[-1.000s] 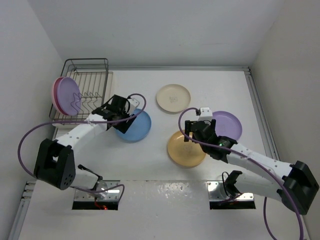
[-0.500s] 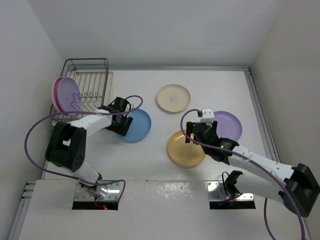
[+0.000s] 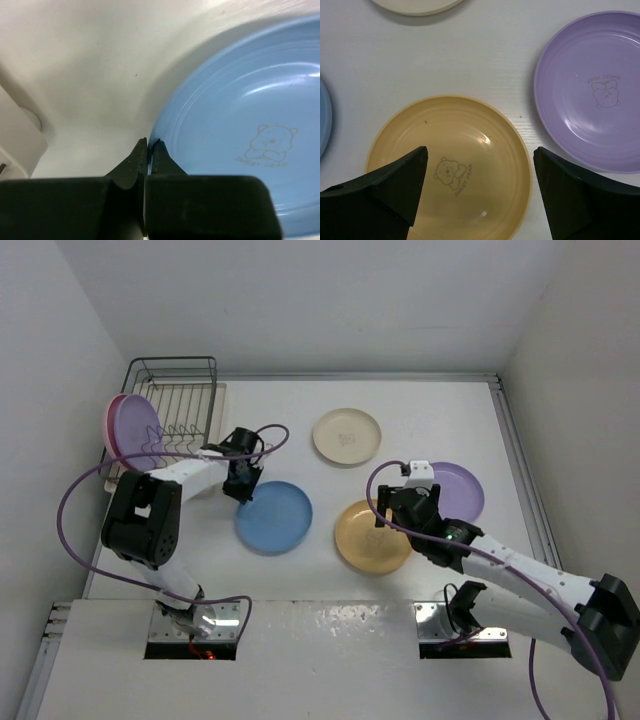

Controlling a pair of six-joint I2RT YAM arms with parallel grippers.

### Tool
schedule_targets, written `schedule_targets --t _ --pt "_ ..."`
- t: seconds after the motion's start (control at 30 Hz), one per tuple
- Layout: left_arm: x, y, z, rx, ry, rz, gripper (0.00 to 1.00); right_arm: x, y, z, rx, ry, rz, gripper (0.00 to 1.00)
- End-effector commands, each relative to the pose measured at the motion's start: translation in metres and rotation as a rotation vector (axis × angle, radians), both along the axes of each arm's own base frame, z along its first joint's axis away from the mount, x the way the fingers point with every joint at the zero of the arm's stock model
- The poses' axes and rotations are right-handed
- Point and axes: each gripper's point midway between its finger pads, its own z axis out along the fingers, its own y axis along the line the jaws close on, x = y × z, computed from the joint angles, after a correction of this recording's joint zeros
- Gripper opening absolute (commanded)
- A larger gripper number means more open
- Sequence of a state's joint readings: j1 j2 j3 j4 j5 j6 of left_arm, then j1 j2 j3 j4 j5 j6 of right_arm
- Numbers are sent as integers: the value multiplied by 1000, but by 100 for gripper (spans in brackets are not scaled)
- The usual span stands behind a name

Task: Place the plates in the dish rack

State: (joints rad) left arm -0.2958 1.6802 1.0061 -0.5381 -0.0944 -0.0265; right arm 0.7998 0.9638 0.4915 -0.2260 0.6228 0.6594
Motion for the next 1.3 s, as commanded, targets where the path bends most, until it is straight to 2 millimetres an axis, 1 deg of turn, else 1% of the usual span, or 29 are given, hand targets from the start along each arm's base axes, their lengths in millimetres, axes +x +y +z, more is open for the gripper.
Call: schedule_targets --t 0.0,0.23,0.3,0.33,0.37,0.4,0.43,0.5,0.53,0.57,0.63,0.67,0.7,0.73,0.77,0.8,0.83,0.87,0.9,0.93,0.97,1.0,1.03,1.07,1.1,1.13,1.17,1.2,1.27 --pt "9 -3 8 -29 -24 -6 0 3 -7 5 3 -29 -37 87" --pt "33 -8 66 -42 -166 -64 0 4 -8 6 -10 -31 -36 87" --pt "37 -8 89 -16 -208 -110 0 4 -8 8 -10 -36 -36 87" --pt "50 -4 115 12 -275 -99 0 4 -9 8 -13 -39 -38 87" --pt "52 -4 130 32 -295 -109 0 5 -9 10 -13 -44 -38 87" --pt "58 -1 150 45 -340 -105 0 5 -10 9 -17 -44 -40 87" --pt "73 1 189 65 -428 -86 0 7 -9 11 -15 -52 -39 87" --pt "81 10 227 107 -498 -64 0 7 -8 12 -15 -55 -39 87" --pt "91 20 267 148 -596 -17 0 9 -8 14 -15 -60 -38 87" --pt "92 29 288 186 -645 12 0 10 -5 16 -14 -62 -30 87" --pt "94 50 322 300 -718 62 0 11 -4 19 -14 -66 -24 87" --pt "90 71 346 401 -765 148 0 12 -3 22 -14 -71 -21 87" --pt "92 87 360 455 -805 208 0 13 -3 21 -21 -70 -21 87" --pt "87 102 375 529 -831 235 0 13 -4 22 -23 -71 -21 87" --pt "79 121 385 616 -842 315 0 12 -3 22 -26 -70 -16 87" --pt "75 138 408 673 -910 371 0 14 -3 26 -18 -78 -20 87" --pt "71 147 416 723 -928 408 0 14 -3 26 -20 -79 -21 87" --pt "61 160 409 815 -896 465 0 15 -2 28 -21 -83 -17 87" --pt "57 165 411 862 -902 485 0 15 -2 29 -19 -84 -17 87" --pt "52 173 428 917 -946 527 0 16 -1 31 -20 -87 -14 87" --pt "50 175 424 945 -935 536 0 17 -1 32 -28 -88 -13 87" --pt "49 180 416 973 -907 534 0 17 0 34 -33 -86 -5 87" --pt "47 181 414 993 -893 538 0 18 1 37 -34 -90 -1 87" --pt "45 186 419 1024 -899 546 0 19 1 36 -53 -83 6 87" --pt "48 190 406 1062 -863 536 0 20 2 37 -57 -82 8 87" --pt "45 198 411 1073 -893 583 0 23 5 44 -56 -89 11 87" --pt "45 203 407 1112 -861 568 0 23 7 43 -66 -80 22 87" --pt "47 207 401 1120 -846 570 0 26 8 49 -66 -88 18 87" --pt "47 217 393 1137 -812 582 0 29 12 51 -72 -77 31 87"
